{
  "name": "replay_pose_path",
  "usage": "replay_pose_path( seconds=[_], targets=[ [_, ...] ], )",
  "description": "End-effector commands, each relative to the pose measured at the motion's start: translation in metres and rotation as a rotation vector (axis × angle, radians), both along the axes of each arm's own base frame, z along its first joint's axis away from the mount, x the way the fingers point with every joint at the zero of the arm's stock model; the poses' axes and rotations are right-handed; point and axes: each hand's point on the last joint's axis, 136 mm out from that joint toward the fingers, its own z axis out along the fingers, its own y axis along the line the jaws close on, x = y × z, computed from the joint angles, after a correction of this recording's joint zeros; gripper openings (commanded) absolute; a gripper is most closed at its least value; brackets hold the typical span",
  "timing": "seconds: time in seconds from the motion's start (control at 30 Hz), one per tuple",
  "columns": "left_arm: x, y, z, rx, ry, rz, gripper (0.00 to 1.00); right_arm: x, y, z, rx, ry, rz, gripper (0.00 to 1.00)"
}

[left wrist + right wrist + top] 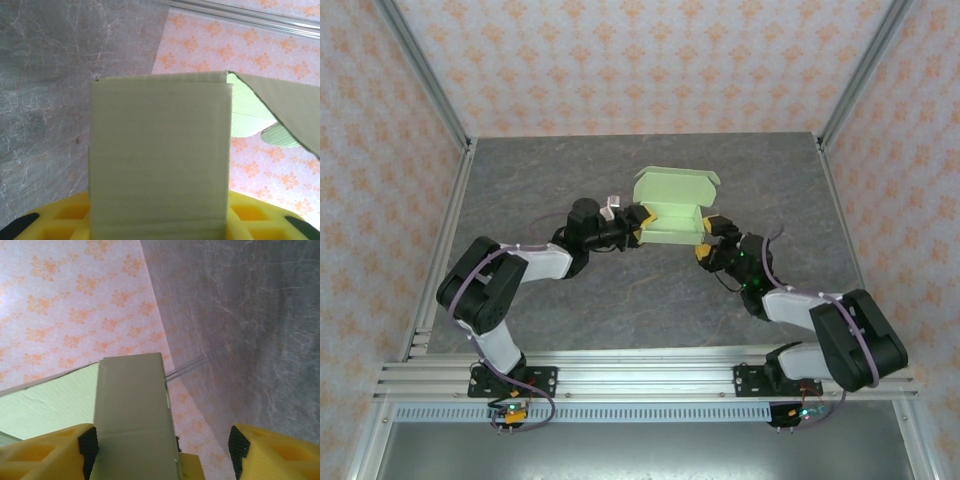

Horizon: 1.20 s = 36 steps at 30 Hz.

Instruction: Fold the paper box

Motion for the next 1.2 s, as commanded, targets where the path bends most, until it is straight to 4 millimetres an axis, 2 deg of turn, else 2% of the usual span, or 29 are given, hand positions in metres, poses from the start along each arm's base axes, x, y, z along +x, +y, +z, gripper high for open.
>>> replay_pose_path(
  seconds=[0.0,0.2,0.33,0.6,0.8,0.83,0.9,1.03,1.17],
  targets=[
    [0.002,-0.002,0.008,-0.035,-0.028,-0.015,0.39,0.017,0.007,0.046,0.087,-0.146,-0.010,0.70],
    [-0.001,-0.001,-0.001,-0.023,-0.011,-0.016,0.39,0.021,0.012,0.039,0.051,-0.139,0.008,0.65],
    [-0.001,0.000,0.000,-0.026,-0.014,-0.013,0.39,0.019,0.014,0.032,0.029,-0.125,0.008,0.62],
    [-0.004,0.000,-0.002,-0.007,-0.015,-0.023,0.39,0.018,0.014,0.031,-0.010,-0.130,0.021,0.52],
    [-0.007,0.001,-0.002,0.010,-0.023,-0.030,0.39,0.011,0.015,0.017,-0.092,-0.101,0.051,0.47],
    [-0.008,0.002,-0.002,0.021,-0.024,-0.032,0.39,0.009,0.015,0.016,-0.102,-0.101,0.058,0.44],
    [-0.008,0.002,-0.003,0.034,-0.026,-0.034,0.39,0.007,0.015,0.015,-0.118,-0.100,0.067,0.42],
    [-0.008,0.002,-0.001,0.031,-0.029,-0.038,0.39,0.004,0.020,0.015,-0.173,-0.104,0.106,0.42],
    [-0.007,0.002,-0.004,0.042,-0.023,-0.038,0.39,0.005,0.027,0.018,-0.209,-0.119,0.146,0.37]
  ],
)
